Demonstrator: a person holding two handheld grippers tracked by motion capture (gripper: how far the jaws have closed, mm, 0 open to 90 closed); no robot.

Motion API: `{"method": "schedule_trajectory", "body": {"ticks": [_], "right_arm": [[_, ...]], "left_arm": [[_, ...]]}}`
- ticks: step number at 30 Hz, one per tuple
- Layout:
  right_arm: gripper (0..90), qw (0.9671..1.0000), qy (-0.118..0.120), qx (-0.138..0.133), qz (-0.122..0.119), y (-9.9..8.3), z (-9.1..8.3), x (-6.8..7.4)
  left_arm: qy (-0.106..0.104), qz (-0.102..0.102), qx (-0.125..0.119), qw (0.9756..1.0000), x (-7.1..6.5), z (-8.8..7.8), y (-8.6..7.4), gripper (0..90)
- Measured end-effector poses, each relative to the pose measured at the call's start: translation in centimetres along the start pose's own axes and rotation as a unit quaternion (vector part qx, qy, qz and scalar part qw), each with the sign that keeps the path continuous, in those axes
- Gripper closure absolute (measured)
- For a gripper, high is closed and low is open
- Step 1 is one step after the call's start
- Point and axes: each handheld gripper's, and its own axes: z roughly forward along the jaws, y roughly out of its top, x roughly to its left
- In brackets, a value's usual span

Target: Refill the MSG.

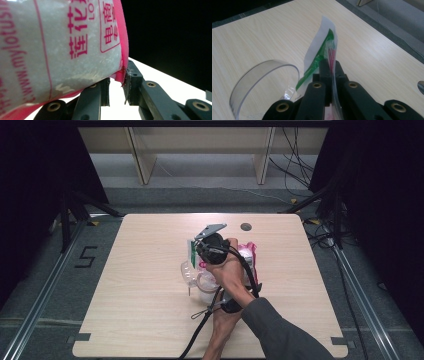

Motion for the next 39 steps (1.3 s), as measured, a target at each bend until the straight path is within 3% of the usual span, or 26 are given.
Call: {"method": "schedule_trajectory", "body": {"ticks": [5,6,8,10,11,15,16,17,18,19,20,23,25,27,31,39], "right_arm": [[90.0,1.0,-0.002,-0.009,0.001,0.03,0.0,0.0],[90.0,1.0,-0.003,-0.008,0.0,0.02,0.01,-0.02],[90.0,1.0,0.002,-0.001,-0.001,0.03,-0.08,-0.14],[90.0,1.0,0.003,-0.002,0.005,-0.01,-0.15,-0.3],[90.0,1.0,0.001,-0.001,0.006,0.01,-0.23,-0.36],[90.0,1.0,0.001,-0.002,0.003,-0.03,-0.19,-0.47],[90.0,1.0,0.002,-0.003,0.004,-0.02,-0.17,-0.48],[90.0,0.9999,-0.002,-0.01,0.005,-0.05,-0.05,-0.43],[90.0,0.9999,-0.002,-0.01,0.006,-0.04,-0.04,-0.45],[90.0,0.9999,-0.001,-0.011,0.007,-0.02,-0.03,-0.44],[90.0,0.9999,-0.002,-0.011,0.007,0.0,-0.03,-0.44],[90.0,1.0,0.003,-0.003,0.009,0.12,-0.15,-0.43],[90.0,1.0,0.0,-0.004,0.005,0.21,-0.18,-0.49],[90.0,0.9999,-0.001,-0.01,0.009,0.24,-0.07,-0.39],[90.0,0.9999,0.0,-0.009,0.011,0.29,-0.09,-0.36],[90.0,0.9999,0.001,-0.012,0.009,0.29,-0.08,-0.42]], "left_arm": [[0.001,0.001,0.001,1.0,-0.02,-0.09,0.03,76.8],[-0.011,0.001,0.012,0.9999,0.0,-0.28,0.11,76.8],[-0.019,-0.01,0.006,0.9997,-0.09,-0.2,0.1,76.8],[-0.021,-0.006,0.007,0.9997,-0.06,-0.16,0.08,76.8],[-0.013,-0.011,-0.007,0.9998,-0.23,0.04,-0.01,76.8],[-0.013,-0.009,-0.006,0.9999,-0.19,0.03,0.01,76.8],[-0.013,0.0,-0.006,0.9999,-0.06,0.04,0.04,76.8],[-0.02,0.006,0.009,0.9997,0.13,-0.17,0.14,76.8],[-0.021,0.006,0.008,0.9997,0.15,-0.17,0.14,76.9],[-0.02,-0.014,-0.002,0.9997,-0.15,-0.04,0.09,76.8],[-0.021,-0.014,-0.002,0.9997,-0.12,-0.06,0.11,76.8],[-0.018,0.001,0.004,0.9998,0.14,-0.2,0.18,76.9],[-0.004,-0.009,-0.018,0.9998,-0.08,0.11,0.12,76.8],[-0.009,0.007,-0.005,0.9999,0.19,-0.15,0.2,76.9],[-0.006,-0.016,-0.017,0.9997,-0.15,-0.02,0.12,76.9],[-0.008,-0.018,-0.02,0.9996,-0.18,-0.01,0.08,76.9]]}}
